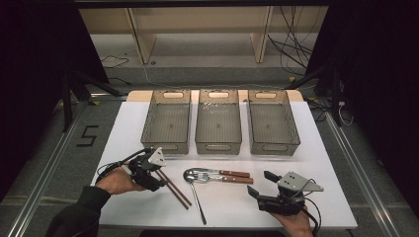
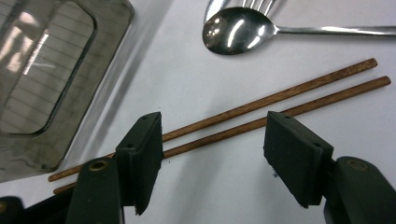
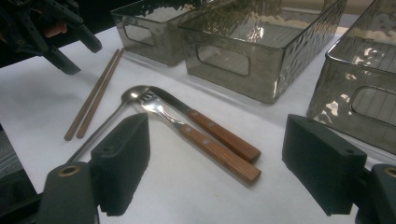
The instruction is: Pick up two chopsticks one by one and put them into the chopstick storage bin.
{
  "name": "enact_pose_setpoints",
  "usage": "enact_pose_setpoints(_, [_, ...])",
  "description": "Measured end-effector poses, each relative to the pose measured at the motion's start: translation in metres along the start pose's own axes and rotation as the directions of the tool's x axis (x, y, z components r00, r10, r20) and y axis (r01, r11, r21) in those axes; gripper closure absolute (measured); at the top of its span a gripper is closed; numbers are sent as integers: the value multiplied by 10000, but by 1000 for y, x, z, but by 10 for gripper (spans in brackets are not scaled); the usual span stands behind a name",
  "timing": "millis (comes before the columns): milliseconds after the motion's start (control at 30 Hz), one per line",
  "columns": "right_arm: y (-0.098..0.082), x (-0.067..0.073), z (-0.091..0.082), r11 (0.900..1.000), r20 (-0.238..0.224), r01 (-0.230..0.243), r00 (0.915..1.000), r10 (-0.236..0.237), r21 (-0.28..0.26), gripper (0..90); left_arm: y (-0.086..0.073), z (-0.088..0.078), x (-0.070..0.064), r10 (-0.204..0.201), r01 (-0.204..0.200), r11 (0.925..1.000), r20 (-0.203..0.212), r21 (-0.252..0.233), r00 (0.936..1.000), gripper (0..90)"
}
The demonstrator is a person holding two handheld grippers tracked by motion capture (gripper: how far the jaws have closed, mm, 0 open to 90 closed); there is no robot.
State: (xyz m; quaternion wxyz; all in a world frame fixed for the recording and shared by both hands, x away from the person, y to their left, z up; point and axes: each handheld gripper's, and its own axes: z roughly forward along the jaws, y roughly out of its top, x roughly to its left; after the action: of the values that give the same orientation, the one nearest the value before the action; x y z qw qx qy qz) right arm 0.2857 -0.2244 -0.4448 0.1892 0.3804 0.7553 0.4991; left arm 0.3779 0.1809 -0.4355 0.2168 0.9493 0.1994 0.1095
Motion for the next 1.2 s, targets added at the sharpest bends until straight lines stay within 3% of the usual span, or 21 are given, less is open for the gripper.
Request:
enact_pose_setpoints(200, [0, 0, 0, 10000, -1, 19, 10000, -19, 33, 242, 3, 8, 1, 493, -505, 9978, 277, 433, 9984, 387])
enact_pose_setpoints(400, [0, -1, 0, 10000, 25, 9, 10000, -10, 46, 243, 5, 15, 2, 1017, -1055, 9904, 469, 893, 9937, 399])
enact_pose_setpoints(800, [0, -1, 0, 10000, 18, -19, 10000, 19, 86, 245, 9, 22, 4, 1522, -1615, 9761, 729, 1456, 9857, 412])
enact_pose_setpoints(1200, [0, -2, 0, 9999, 22, -35, 10000, 35, 107, 246, 8, 26, 6, 1615, -1756, 9728, 1014, 1507, 9817, 423])
